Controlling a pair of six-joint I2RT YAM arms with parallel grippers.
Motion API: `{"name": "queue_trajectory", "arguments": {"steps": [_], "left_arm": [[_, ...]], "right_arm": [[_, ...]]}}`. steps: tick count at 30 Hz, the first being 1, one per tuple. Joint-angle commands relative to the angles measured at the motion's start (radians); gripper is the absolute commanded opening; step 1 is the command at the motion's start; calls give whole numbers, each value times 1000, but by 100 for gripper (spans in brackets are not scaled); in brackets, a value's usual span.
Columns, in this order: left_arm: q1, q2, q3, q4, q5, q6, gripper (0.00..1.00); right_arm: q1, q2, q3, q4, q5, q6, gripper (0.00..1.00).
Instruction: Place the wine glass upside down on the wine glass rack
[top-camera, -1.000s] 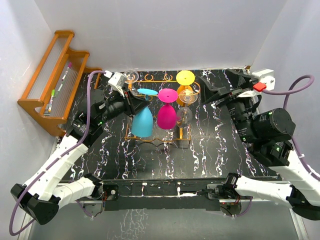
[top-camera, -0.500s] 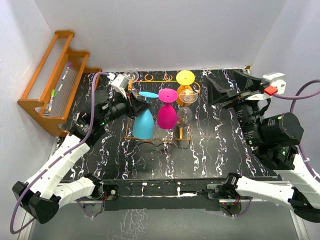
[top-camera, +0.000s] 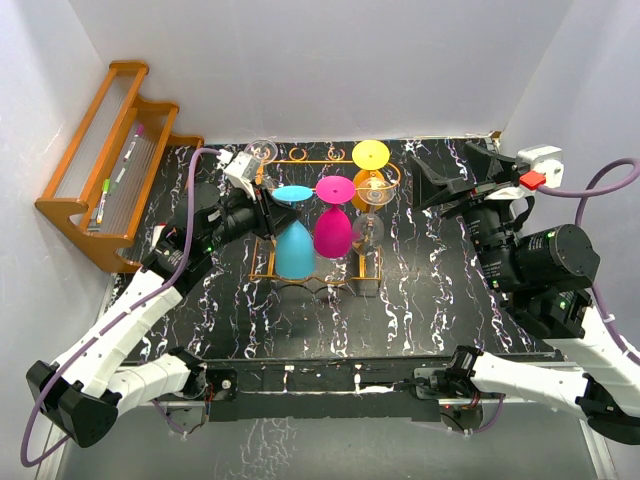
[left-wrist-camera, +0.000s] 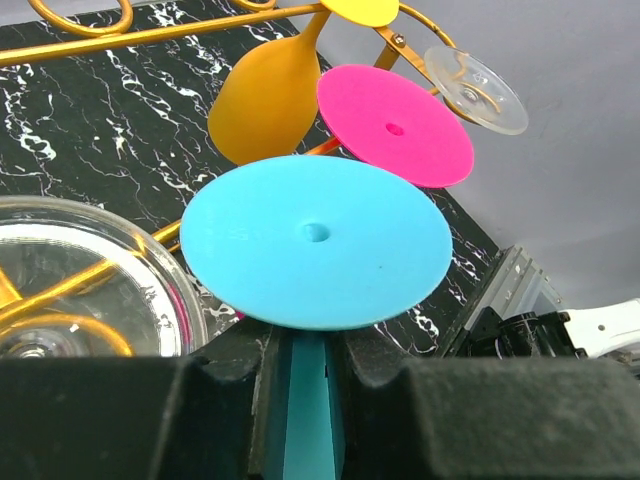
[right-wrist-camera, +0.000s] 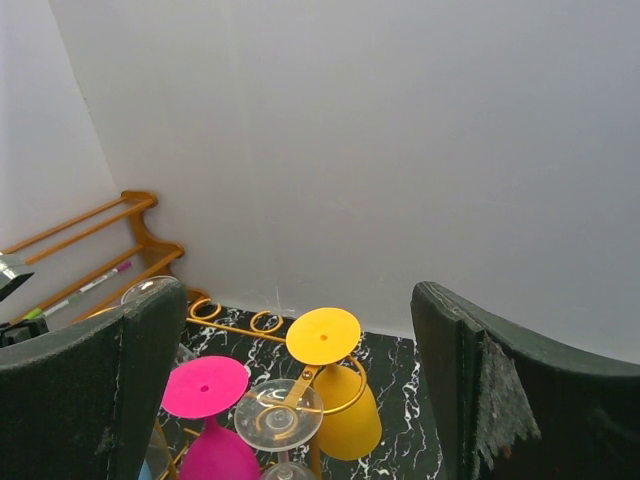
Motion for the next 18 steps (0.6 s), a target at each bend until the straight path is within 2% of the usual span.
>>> {"name": "queue_trajectory", "arguments": {"steps": [1, 18], "left_arm": [[-2, -10, -12, 13, -7, 6, 16], [-1, 21, 48, 11, -21, 2, 20]], "right_arm": [[0, -11, -12, 31, 3, -1, 98], [0, -11, -21, 32, -2, 4, 98]]}}
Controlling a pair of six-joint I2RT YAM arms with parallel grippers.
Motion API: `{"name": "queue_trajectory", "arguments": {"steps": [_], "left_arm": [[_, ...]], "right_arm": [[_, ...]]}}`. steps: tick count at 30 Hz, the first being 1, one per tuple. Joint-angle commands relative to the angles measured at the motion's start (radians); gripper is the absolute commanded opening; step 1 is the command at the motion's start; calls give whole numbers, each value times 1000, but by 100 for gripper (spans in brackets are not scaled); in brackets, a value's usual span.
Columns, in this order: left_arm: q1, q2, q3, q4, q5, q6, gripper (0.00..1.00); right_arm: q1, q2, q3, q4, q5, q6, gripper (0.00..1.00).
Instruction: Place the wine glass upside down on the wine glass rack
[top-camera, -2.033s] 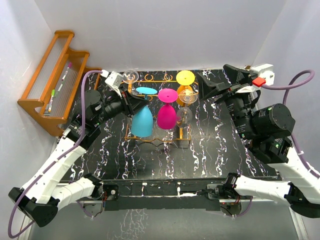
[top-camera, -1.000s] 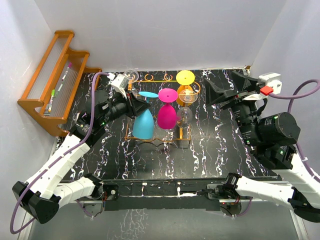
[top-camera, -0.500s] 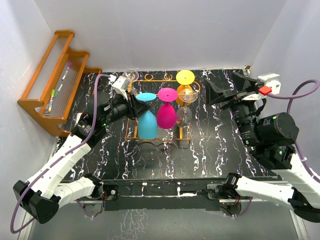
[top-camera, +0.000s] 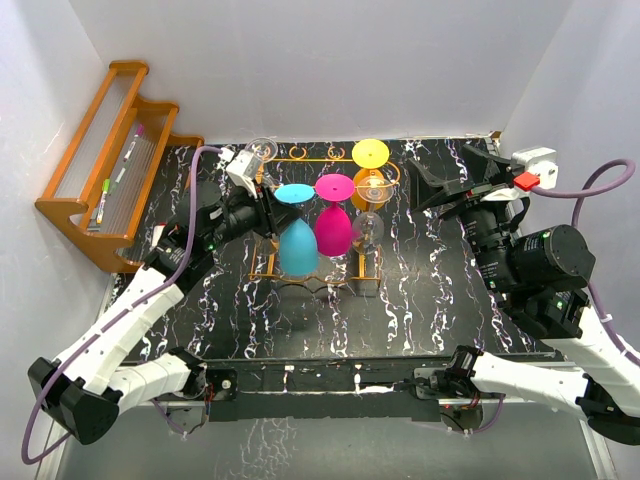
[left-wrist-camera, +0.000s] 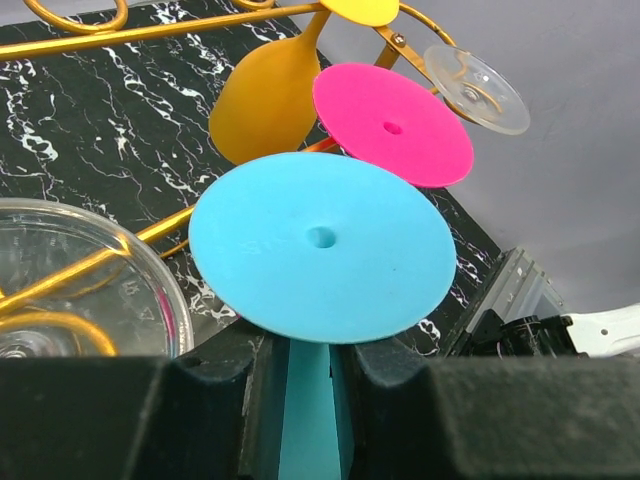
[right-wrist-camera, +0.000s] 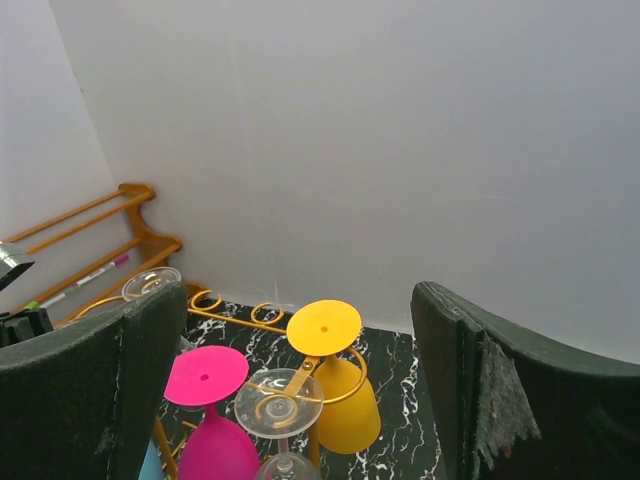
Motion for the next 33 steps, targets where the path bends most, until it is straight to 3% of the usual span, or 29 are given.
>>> {"name": "queue_trajectory", "arguments": {"steps": [1, 33], "left_arm": [[-1, 13, 44, 11, -20, 3, 20], [37, 3, 98, -41, -5, -2, 23]], "right_arm": [[0, -8, -4, 31, -1, 3, 98], [0, -28, -10, 17, -3, 20, 98]]}}
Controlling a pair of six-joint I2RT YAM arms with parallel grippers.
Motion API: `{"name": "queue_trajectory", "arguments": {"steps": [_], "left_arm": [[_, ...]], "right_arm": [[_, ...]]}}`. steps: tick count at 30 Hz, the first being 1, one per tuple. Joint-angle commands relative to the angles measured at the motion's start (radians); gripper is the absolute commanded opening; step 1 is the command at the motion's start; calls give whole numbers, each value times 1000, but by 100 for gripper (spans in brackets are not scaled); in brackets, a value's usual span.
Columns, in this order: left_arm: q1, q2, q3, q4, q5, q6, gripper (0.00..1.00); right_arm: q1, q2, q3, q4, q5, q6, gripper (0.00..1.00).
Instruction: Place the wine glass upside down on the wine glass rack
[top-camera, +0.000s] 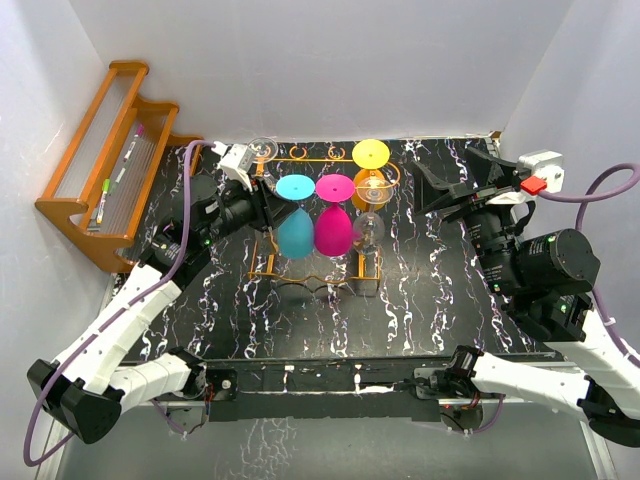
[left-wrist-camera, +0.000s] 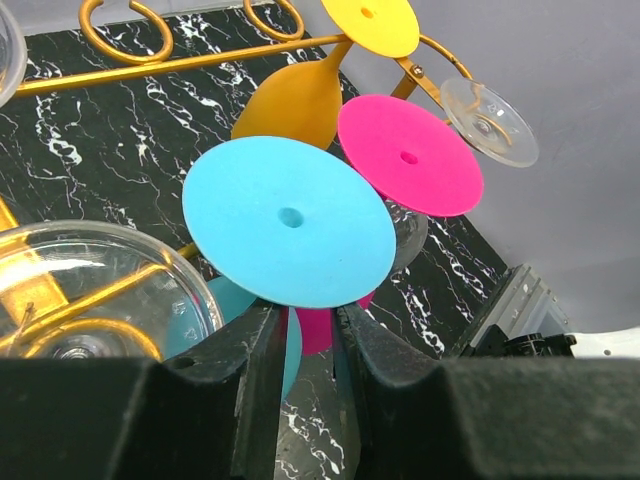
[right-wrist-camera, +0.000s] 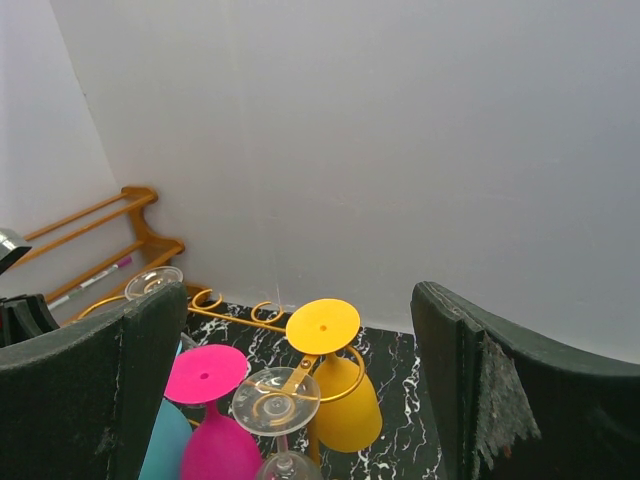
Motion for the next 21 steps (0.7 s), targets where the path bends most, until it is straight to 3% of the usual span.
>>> {"name": "queue_trajectory", "arguments": {"steps": [1, 9, 14, 21], "left_arm": [[9, -14, 49, -4, 20, 6, 23], [9, -30, 116, -98, 41, 59, 28], [9, -56, 163, -150, 64, 89, 34], [20, -100, 198, -215, 115, 108, 39]], "right_arm": [[-1, -6, 5, 18, -1, 12, 98], [-1, 1, 23, -30, -15, 34, 98], [-1, -50, -96, 134, -84, -30, 98], [0, -34, -83, 108, -53, 24, 98]]}}
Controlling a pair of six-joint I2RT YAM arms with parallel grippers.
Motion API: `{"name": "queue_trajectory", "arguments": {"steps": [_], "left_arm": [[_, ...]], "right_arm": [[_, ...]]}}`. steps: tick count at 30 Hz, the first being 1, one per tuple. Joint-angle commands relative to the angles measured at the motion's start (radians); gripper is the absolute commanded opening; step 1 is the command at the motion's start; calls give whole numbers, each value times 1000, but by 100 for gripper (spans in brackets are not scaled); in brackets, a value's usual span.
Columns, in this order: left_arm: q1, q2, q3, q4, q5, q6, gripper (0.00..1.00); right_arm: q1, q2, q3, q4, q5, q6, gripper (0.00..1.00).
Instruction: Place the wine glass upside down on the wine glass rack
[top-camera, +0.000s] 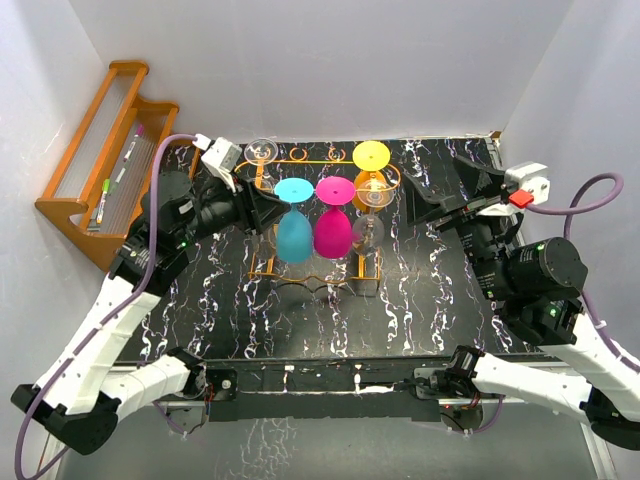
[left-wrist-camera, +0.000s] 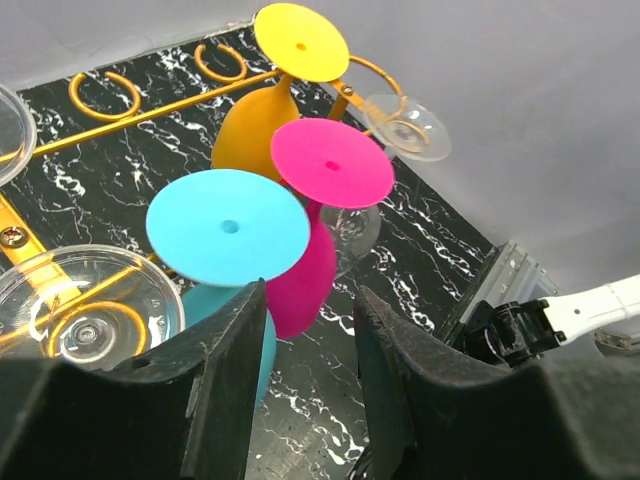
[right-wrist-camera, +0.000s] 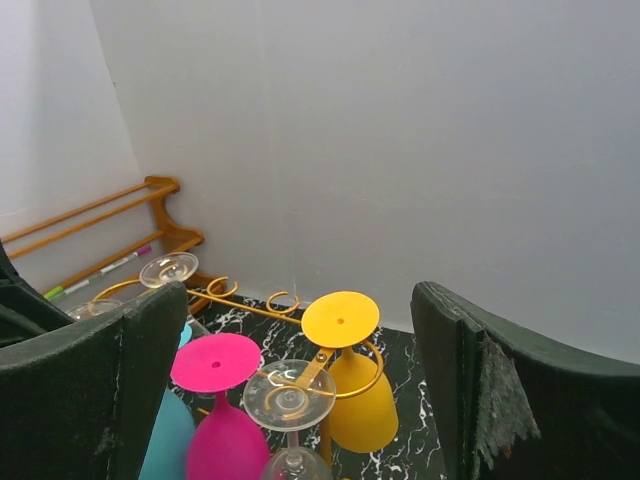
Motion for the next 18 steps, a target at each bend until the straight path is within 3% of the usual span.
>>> {"name": "queue_trajectory", "arguments": {"steps": [1, 7, 11, 15, 18], "left_arm": [[12, -55, 58, -50, 55, 30, 41], [12, -92, 87, -68, 75, 52, 43], [18, -96, 138, -90, 51, 108, 50], [55, -95, 233, -127, -56, 239, 63], [114, -33, 361, -251, -196, 340, 68]], "right_arm": [[0, 16, 14, 60, 39, 21, 98], [-1, 94, 13, 36, 263, 59, 98], [0, 122, 7, 28, 288, 140, 98], [-6, 159, 12, 21, 315, 178, 98], [-73, 254, 87, -119, 262, 239, 98]]}}
